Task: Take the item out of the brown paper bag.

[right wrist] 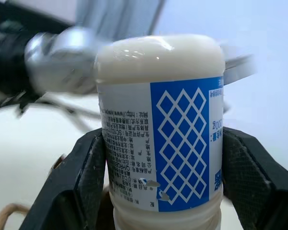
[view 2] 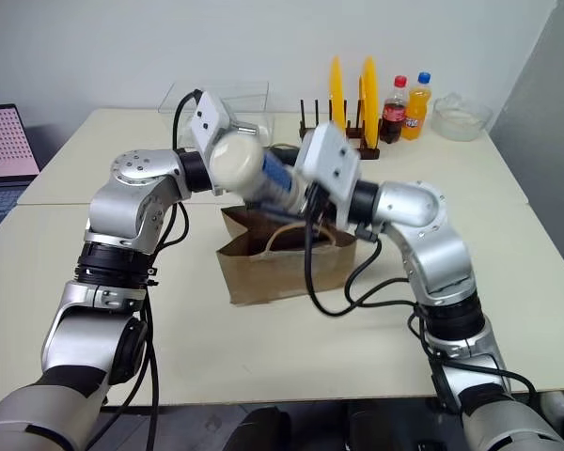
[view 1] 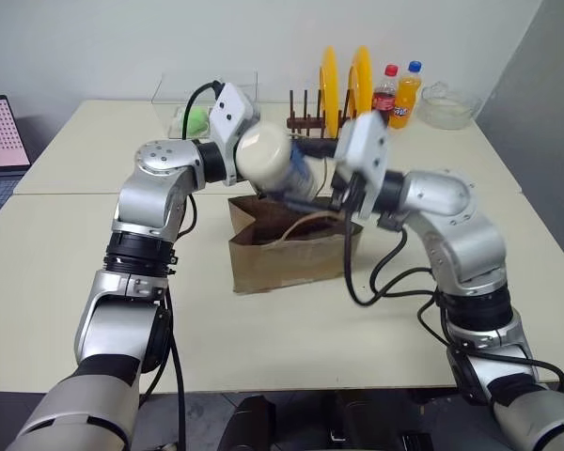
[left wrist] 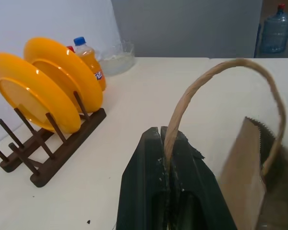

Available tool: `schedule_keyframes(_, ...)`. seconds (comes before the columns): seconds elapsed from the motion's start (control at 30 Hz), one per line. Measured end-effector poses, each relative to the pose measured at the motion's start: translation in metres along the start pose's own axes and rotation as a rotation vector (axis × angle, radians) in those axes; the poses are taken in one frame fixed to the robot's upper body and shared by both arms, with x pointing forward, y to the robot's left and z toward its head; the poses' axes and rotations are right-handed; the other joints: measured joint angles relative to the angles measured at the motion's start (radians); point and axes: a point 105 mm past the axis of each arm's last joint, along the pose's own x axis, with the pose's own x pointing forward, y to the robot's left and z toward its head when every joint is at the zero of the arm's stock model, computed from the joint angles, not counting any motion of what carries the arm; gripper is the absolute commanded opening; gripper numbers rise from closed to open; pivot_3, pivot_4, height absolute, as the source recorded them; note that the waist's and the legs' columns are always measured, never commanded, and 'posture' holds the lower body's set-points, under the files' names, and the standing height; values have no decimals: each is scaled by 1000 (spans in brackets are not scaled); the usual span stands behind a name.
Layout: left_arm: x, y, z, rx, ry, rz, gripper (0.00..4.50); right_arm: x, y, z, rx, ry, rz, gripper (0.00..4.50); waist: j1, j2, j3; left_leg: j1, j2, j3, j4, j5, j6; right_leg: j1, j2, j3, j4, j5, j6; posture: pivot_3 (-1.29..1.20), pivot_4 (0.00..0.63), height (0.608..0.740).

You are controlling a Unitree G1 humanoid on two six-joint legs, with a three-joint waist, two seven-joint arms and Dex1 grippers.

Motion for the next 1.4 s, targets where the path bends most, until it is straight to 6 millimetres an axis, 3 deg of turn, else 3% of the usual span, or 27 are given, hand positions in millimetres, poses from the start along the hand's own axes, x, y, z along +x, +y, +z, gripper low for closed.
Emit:
schedule_keyframes(0.2, 0, -1, -2, -5, 7, -1, 0, -48, -69, 34, -80, -18, -298, 3054, 2, 0, 0, 0, 0, 1, -1, 0, 0, 0, 0, 0, -1, 0, 0, 0, 150, 740)
schedule_keyframes(0.33, 0, -1, -2, -9, 9, -3, 0, -84, -90, 27, -204, 140, -389, 3054, 1, 0, 0, 0, 0, 2, -3, 0, 1, 0, 0, 1, -2, 0, 0, 0, 150, 740)
schedule_keyframes(0.4, 0, -1, -3, -10, 11, -2, 0, -103, -94, 5, -261, 280, -401, 3054, 1, 0, 0, 1, 0, 3, -4, 0, 1, 0, 0, 1, -2, 0, 0, 0, 150, 740)
schedule_keyframes(0.47, -1, 0, -2, -10, 12, 1, 0, -122, -89, -29, -299, 462, -358, 3054, 1, 0, 0, 1, 0, 4, -4, 0, 1, 0, 0, 2, -2, 0, 0, 0, 150, 740)
schedule_keyframes(0.67, -4, 4, 0, 0, 16, 14, 0, -170, -47, -141, -242, 876, -121, 3054, -7, 1, 1, 2, 0, 8, -4, 0, 1, -1, 0, 5, -1, -1, 1, 0, 150, 740)
schedule_keyframes(0.8, -4, 3, 1, 2, 15, 12, 0, -179, -35, -176, -240, 984, -12, 3054, -8, 1, 1, 3, 1, 8, -4, 0, 1, -1, 0, 6, 0, -1, 1, 0, 150, 740)
schedule_keyframes(0.9, -4, 1, 3, 12, 8, 5, 0, -176, -38, -182, -270, 998, 35, 3054, -7, 1, 1, 3, 1, 8, -4, 0, 1, -1, 0, 5, -1, 0, 1, 0, 150, 740)
schedule_keyframes(1.03, -4, -1, 4, 15, 6, 1, 0, -176, -39, -189, -257, 999, 65, 4379, -6, 1, 1, 3, 1, 8, -4, 2, -2, 0, 0, 5, -1, 0, 1, 0, 150, 740)
schedule_keyframes(1.07, -5, -2, 3, 12, 8, 0, 0, -177, -37, -192, -246, 1004, 81, 4472, -5, 1, 1, 3, 1, 8, -4, 2, -2, 0, 0, 5, -1, 0, 1, 0, 150, 740)
schedule_keyframes(1.3, -6, -4, 0, 1, 15, 5, 0, -174, -36, -186, -231, 988, 124, 4472, -5, 1, 1, 3, 1, 8, -4, 2, -2, 0, 0, 5, -1, 0, 0, 0, 150, 740)
schedule_keyframes(1.4, -8, -4, -3, -10, 23, 15, 0, -175, -37, -164, -241, 951, 121, 4472, -2, 1, 1, 2, 1, 6, -4, 2, -2, 0, 0, 4, -1, 0, 1, 0, 150, 740)
